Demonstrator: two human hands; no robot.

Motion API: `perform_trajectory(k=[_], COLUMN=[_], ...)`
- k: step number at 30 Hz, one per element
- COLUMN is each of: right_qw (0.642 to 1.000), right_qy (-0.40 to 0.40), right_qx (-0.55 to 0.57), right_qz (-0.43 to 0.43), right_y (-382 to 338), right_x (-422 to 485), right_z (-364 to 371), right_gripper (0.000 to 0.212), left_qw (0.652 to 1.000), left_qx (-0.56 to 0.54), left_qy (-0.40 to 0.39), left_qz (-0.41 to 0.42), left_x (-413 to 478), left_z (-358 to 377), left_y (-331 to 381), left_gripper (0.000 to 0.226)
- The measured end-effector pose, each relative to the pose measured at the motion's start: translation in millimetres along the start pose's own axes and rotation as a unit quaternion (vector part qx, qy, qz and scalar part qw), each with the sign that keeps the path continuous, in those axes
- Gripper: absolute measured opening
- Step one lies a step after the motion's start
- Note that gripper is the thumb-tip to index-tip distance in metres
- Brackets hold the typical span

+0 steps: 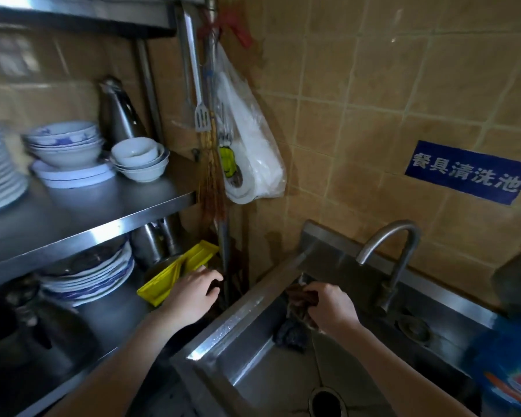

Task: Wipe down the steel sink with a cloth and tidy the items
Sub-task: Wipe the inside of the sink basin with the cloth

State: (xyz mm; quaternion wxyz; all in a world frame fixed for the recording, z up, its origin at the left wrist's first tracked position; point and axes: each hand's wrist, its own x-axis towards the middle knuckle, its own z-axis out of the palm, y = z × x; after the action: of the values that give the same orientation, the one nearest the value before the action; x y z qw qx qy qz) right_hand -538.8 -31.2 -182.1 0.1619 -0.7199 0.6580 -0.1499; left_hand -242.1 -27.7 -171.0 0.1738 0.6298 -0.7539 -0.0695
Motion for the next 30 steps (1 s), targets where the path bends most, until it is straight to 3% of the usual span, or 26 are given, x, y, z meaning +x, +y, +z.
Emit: perform_trajectory(k=[9,21,30], right_qw=[0.995,0.984,0.977], right_qy=[0.006,0.035,0.07], right_qx=[0.016,0.018,0.014], right_qz=[-0.098,-0.172,-0.203], right_y=[-96,-236,-343], right_x=[55,126,200], right_z=[13,27,35], right_gripper=[0.042,0.039,0.034], left_qw=[0.992,0.979,0.976], left_qx=[0.042,0.059,0.092], left_qy=[0.059,0.102,0.109], left_qz=[-0.108,-0.167,-0.166], left_x=[-39,-31,-2], left_z=[-67,-153,-194], left_y=[-83,-183,-252], left_gripper=[0.028,0.027,0.029])
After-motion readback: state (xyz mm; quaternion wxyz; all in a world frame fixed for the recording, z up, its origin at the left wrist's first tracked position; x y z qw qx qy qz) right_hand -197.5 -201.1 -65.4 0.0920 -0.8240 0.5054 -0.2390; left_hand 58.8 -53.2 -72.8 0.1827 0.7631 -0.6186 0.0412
